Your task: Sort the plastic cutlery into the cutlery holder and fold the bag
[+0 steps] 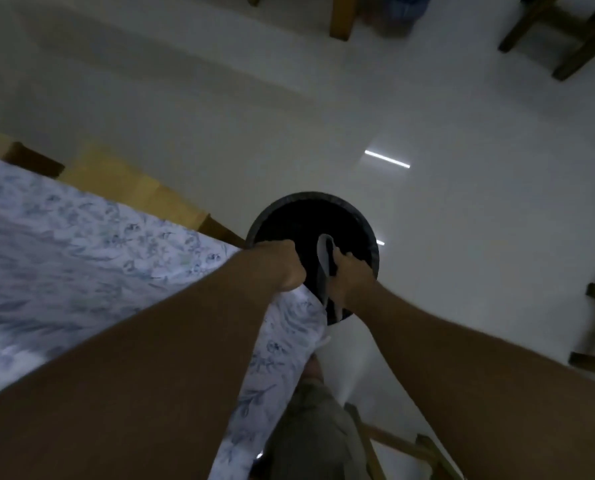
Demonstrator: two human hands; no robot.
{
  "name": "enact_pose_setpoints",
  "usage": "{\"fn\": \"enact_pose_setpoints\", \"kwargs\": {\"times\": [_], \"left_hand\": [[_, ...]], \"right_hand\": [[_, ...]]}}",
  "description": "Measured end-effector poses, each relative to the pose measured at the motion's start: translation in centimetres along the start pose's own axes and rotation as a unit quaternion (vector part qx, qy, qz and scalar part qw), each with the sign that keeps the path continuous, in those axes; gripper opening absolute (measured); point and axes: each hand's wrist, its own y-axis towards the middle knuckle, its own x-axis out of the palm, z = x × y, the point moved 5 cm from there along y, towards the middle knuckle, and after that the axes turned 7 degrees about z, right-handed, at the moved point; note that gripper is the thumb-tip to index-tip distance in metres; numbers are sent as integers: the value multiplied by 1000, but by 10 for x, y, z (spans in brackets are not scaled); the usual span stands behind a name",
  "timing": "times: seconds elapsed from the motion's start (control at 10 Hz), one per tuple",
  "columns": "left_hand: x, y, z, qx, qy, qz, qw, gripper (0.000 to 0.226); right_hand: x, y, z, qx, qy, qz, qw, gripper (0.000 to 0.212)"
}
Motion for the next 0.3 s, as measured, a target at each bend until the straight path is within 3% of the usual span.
{"fn": "enact_pose_setpoints", "kwargs": {"times": [0.1,0.2,0.3], "left_hand": [[3,3,-5,4,30,-24,999,57],[-16,-27,-12,6,-7,54,998,56],[-42,-67,-27,38,-38,155,986,53]], "right_hand": [[-2,2,-5,-9,-57,-2,998,53],[-38,-22,-43,-66,-118,45,990,41],[-65,-50,-86,-111,-185,62,975,43]]}}
